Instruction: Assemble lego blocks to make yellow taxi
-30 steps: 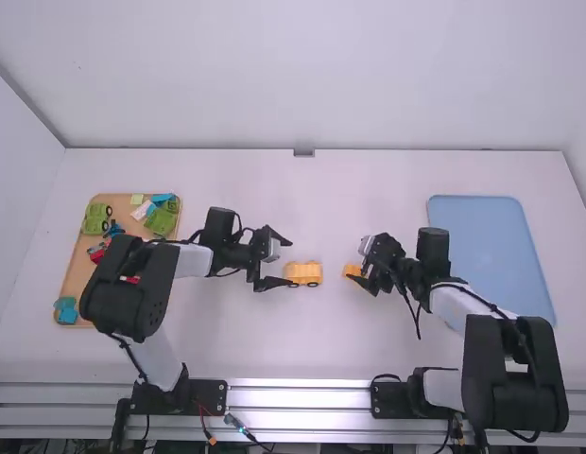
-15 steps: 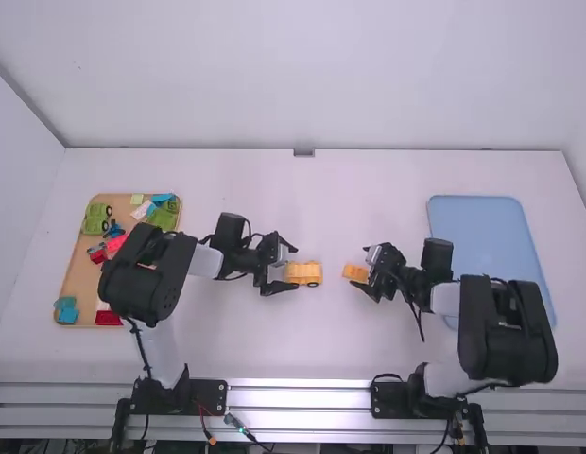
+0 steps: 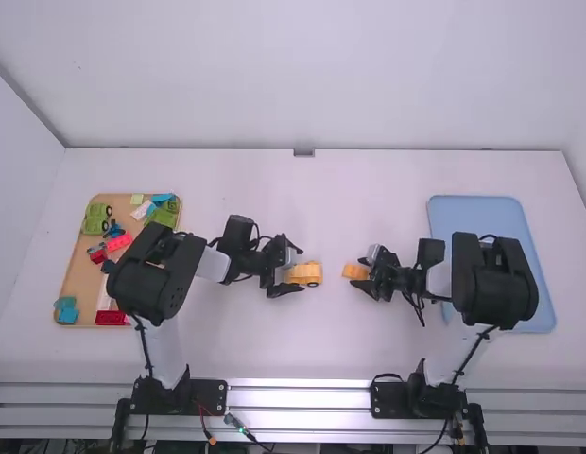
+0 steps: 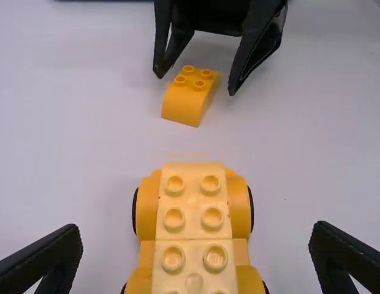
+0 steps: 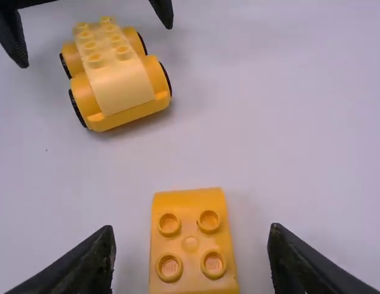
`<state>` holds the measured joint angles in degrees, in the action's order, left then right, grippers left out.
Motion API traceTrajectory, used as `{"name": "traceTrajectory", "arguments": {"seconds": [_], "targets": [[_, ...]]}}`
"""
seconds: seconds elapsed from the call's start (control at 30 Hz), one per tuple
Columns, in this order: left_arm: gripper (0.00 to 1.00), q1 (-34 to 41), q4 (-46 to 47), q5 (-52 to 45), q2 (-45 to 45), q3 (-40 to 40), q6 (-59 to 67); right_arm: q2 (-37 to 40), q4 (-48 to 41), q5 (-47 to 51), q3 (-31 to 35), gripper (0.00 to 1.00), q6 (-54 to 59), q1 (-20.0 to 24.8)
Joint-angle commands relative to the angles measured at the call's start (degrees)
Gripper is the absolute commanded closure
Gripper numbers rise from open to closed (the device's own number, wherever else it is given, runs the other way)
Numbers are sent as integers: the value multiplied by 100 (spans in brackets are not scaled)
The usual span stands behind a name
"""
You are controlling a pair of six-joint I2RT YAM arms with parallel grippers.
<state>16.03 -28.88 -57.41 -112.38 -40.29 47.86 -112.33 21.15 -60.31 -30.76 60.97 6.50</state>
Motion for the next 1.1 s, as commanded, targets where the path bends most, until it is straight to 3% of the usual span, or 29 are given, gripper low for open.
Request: {"name": "traceTrajectory", "arguments": {"seconds": [0.0,0.07,0.1,0.2,0.33,0.47,0.5,0.53,0.7,0.83,0.93,1.07], "targets": [[1,15,-175,61,-35,186,-280,-94,-212,-96,-192,41,273,-68],[1,17,-573,271,-35,369,-518,-94,-584,-68,-326,52,533,-136],[1,17,-573,271,-35,369,-518,-94,-584,-68,-326,52,533,-136],[1,24,-946,286,-35,601,-525,-92,-951,103,-494,65,656,-140],[1,24,-1084,308,-35,693,-520,-92,-1279,225,-599,70,713,-140],[1,22,-920,293,-35,592,-520,-92,-1305,184,-592,72,745,-131],[1,28,-817,315,-35,538,-520,-92,-1287,162,-592,69,743,-131],[1,28,-686,297,-35,463,-522,-92,-1283,197,-597,57,743,-131],[1,24,-437,289,-35,306,-520,-92,-1279,433,-566,47,741,-181],[1,37,-455,289,-35,315,-520,-92,-1222,514,-516,58,730,-291],[1,37,-455,289,-35,321,-522,-92,-1207,463,-540,74,719,-356],[1,44,-452,289,-35,323,-501,-92,-1281,463,-619,77,605,-350]]}}
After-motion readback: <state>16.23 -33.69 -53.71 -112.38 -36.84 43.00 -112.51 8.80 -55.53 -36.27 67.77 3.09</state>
